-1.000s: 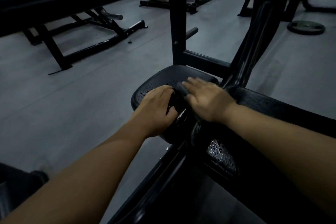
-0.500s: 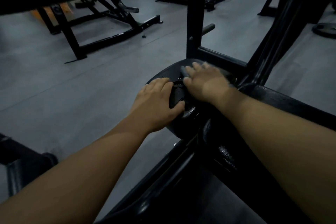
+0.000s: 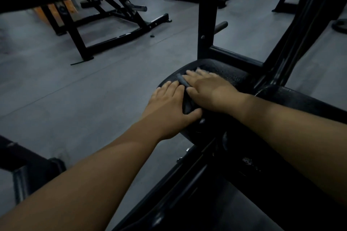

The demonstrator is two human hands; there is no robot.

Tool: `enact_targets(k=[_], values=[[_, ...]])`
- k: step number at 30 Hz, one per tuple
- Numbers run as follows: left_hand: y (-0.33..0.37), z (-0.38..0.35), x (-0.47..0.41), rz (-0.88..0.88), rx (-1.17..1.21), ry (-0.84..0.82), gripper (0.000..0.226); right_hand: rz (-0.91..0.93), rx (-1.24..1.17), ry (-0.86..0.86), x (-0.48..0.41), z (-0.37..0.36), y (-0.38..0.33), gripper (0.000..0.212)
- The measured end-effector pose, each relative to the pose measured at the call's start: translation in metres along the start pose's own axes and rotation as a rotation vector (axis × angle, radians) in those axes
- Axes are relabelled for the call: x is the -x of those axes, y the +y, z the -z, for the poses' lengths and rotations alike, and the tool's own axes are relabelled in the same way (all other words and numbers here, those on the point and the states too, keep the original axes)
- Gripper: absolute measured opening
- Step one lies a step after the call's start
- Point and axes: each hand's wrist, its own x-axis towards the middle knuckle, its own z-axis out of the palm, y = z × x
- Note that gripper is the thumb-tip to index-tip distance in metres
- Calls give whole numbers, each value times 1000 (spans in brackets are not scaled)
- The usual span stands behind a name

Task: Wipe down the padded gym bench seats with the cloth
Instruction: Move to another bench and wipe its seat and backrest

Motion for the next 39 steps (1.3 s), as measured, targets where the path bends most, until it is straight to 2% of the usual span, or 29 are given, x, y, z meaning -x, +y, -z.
enact_targets(k=[2, 6, 7, 10, 12, 13, 17, 19, 23, 27, 29, 31, 34, 36, 39], values=[[-7, 6, 7, 21, 37, 4, 90, 69, 4, 8, 9, 4, 17, 53], [-14, 9, 15, 81, 9, -62, 105, -199, 102, -13, -30, 3, 17, 57], [-13, 11, 14, 93, 6, -77, 108, -205, 97, 8, -35, -1, 4, 57], [-12, 24, 11, 99, 4, -92, 114, 26, 50, -7, -17, -11, -24, 54], [-18, 28, 14, 96, 13, -112, 119, 179, 17, -43, 4, -4, -14, 54], [-22, 29, 17, 102, 18, -126, 120, 194, 18, -49, 4, 2, -3, 54], [-32, 27, 25, 159, -3, -153, 120, -52, 85, -12, -34, 6, 8, 53], [-35, 28, 27, 184, 4, -161, 120, -58, 105, 32, -47, -6, -16, 56], [-36, 38, 29, 162, 0, -148, 119, 110, 38, 42, -35, -23, -55, 53], [-29, 46, 38, 105, 1, -154, 124, 272, 83, 7, -7, -21, -60, 58], [-25, 46, 43, 61, -7, -174, 130, 407, 32, -16, 18, -15, -58, 47], [-22, 43, 44, 40, -4, -170, 131, 498, -127, 11, 42, -5, -47, 34], [-23, 41, 43, 59, -14, -181, 131, 358, -291, 175, 48, 19, -14, 31], [-24, 38, 42, 65, -32, -197, 131, 157, -243, 269, 26, 26, 15, 35], [-19, 34, 42, 62, -35, -199, 130, -155, 42, 133, -2, 7, 28, 51]])
